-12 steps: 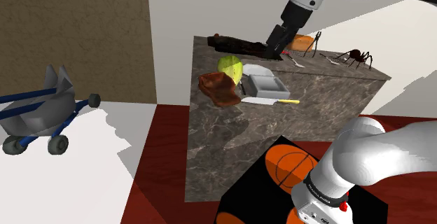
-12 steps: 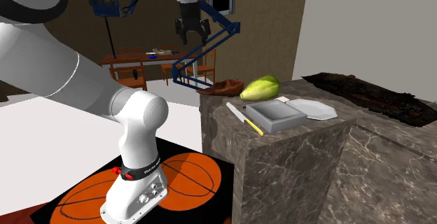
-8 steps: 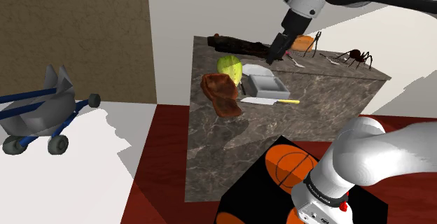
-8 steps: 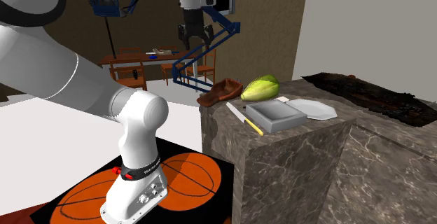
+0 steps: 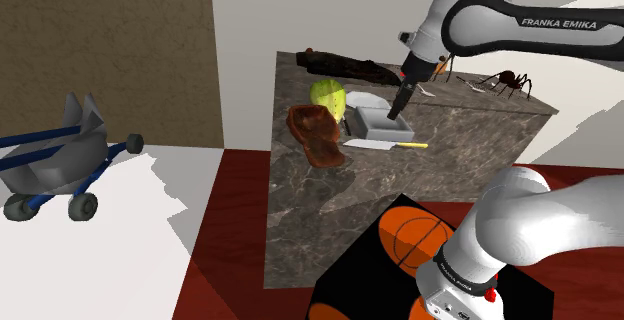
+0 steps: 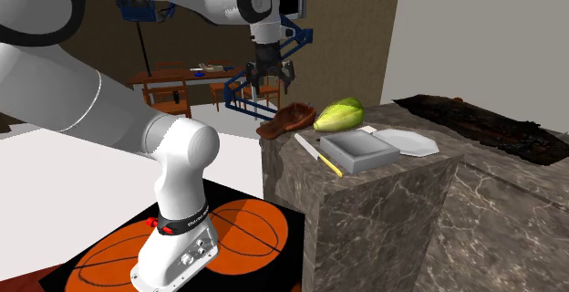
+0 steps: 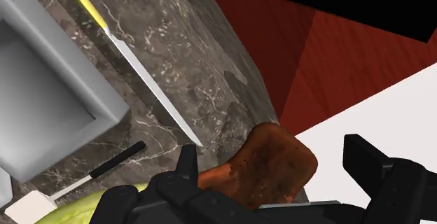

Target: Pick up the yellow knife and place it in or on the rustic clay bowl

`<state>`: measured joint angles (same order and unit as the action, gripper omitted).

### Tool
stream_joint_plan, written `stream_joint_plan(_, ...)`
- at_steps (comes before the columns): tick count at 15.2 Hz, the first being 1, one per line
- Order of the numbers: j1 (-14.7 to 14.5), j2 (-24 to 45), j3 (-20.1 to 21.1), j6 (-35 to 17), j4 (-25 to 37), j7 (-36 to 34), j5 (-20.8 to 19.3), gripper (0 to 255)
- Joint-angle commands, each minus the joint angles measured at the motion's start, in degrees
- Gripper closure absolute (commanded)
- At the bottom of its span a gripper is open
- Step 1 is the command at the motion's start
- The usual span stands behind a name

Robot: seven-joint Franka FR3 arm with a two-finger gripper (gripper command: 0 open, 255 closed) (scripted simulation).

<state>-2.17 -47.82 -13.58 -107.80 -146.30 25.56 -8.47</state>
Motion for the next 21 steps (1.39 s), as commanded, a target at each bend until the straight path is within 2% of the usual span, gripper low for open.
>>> stream_joint_plan(1,-0.05,1.25,-2.78,-2.93,-1.95,4.96,-2.38,0)
stream_joint_plan(6,-0.15,5.68,-9.69,-10.28,-5.19,16.21,-7.96,0)
stream_joint_plan(12,-1.54,15.3,-18.82,-20.79,-5.72,29.85,-13.27,0)
stream_joint_plan(16,-3.82,23.2,-24.83,-27.76,-4.31,38.64,-14.35,0)
stream_joint_plan(21,-4.87,27.19,-26.86,-32.92,-5.53,39.44,-13.62,0)
